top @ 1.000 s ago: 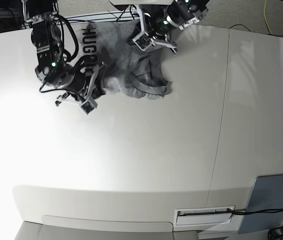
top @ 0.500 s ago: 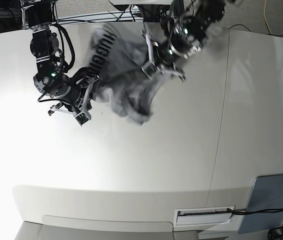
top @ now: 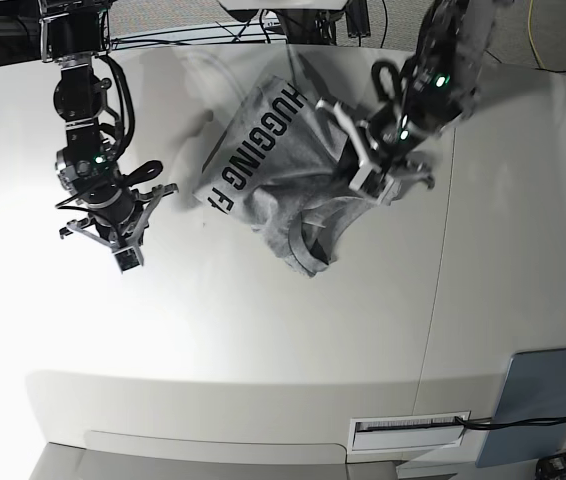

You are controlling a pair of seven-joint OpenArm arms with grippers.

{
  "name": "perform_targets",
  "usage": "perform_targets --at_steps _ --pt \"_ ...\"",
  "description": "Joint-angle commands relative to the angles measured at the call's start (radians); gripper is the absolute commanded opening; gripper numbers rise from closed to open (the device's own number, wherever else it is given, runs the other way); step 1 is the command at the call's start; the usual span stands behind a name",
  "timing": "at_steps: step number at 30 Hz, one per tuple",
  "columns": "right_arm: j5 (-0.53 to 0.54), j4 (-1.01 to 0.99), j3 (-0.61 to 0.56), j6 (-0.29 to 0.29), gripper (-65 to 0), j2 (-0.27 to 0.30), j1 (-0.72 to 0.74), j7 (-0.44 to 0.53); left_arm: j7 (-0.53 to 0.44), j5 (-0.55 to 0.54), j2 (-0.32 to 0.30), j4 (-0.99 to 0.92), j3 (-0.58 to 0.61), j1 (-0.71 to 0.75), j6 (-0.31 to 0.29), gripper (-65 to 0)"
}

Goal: Fold the T-shirt properly
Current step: 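Grasp the printed side with right gripper and lift shirt with both, then flip and lay the shirt down flat with both grippers, printed side up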

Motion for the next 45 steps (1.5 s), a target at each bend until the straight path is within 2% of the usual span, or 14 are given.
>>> perform_targets --at_steps 1,3,5,9,14,19,21,27,29,35,39,42,45 --pt "0.014 0.015 0.003 0.005 -65.0 0.008 0.018 0.026 -0.019 -0.007 -0.004 0.038 -0.018 0.019 0.005 -65.0" --pt "0.043 0.013 0.0 0.049 -65.0 0.004 0.018 0.027 -0.016 -0.007 -0.001 0.053 -0.051 0.071 0.013 -65.0" --pt "0.069 0.008 -0.013 0.085 -65.0 -0.003 0.018 0.026 -0.018 -0.006 -0.002 0.043 -0.082 0.119 0.048 -65.0" --pt "0.069 0.006 -0.064 0.105 -65.0 -0.038 0.016 0.019 -0.106 0.024 -0.002 -0.037 -0.129 0.174 0.094 -65.0" --pt "0.085 0.006 -0.173 0.121 -65.0 -0.05 0.015 -0.037 -0.182 0.024 -0.002 -0.212 -0.135 0.137 0.104 -65.0" --pt "0.082 0.031 -0.233 0.119 -65.0 -0.05 -0.038 -0.074 -0.188 0.023 0.003 -0.358 -0.134 0.026 0.103 -65.0" --pt "0.071 0.079 -0.233 0.119 -65.0 -0.047 -0.089 -0.072 -0.188 0.019 0.006 -0.408 -0.132 -0.023 0.093 -65.0" --pt "0.044 0.222 -0.233 0.115 -65.0 -0.047 -0.239 -0.073 -0.188 0.01 0.046 -0.486 -0.132 -0.135 0.0 -65.0" --pt "0.041 0.252 -0.233 0.112 -65.0 -0.047 -0.281 -0.073 -0.188 0.012 0.063 -0.491 -0.131 -0.162 -0.022 -65.0" --pt "-0.017 0.364 -0.232 0.085 -65.0 -0.04 -0.364 -0.09 -0.182 0.008 0.063 -0.487 -0.131 -0.23 -0.022 -65.0" --pt "-0.087 0.449 -0.2 0.055 -65.0 -0.026 -0.354 -0.097 -0.126 -0.034 0.031 -0.415 -0.133 -0.231 -0.022 -65.0" --pt "-0.078 0.451 -0.14 0.055 -65.0 -0.027 -0.311 -0.074 -0.087 -0.045 -0.008 -0.322 -0.134 -0.204 -0.021 -65.0" --pt "-0.022 0.436 -0.093 0.055 -65.0 -0.028 -0.254 -0.046 -0.05 -0.045 -0.035 -0.215 -0.134 -0.153 0.01 -65.0"
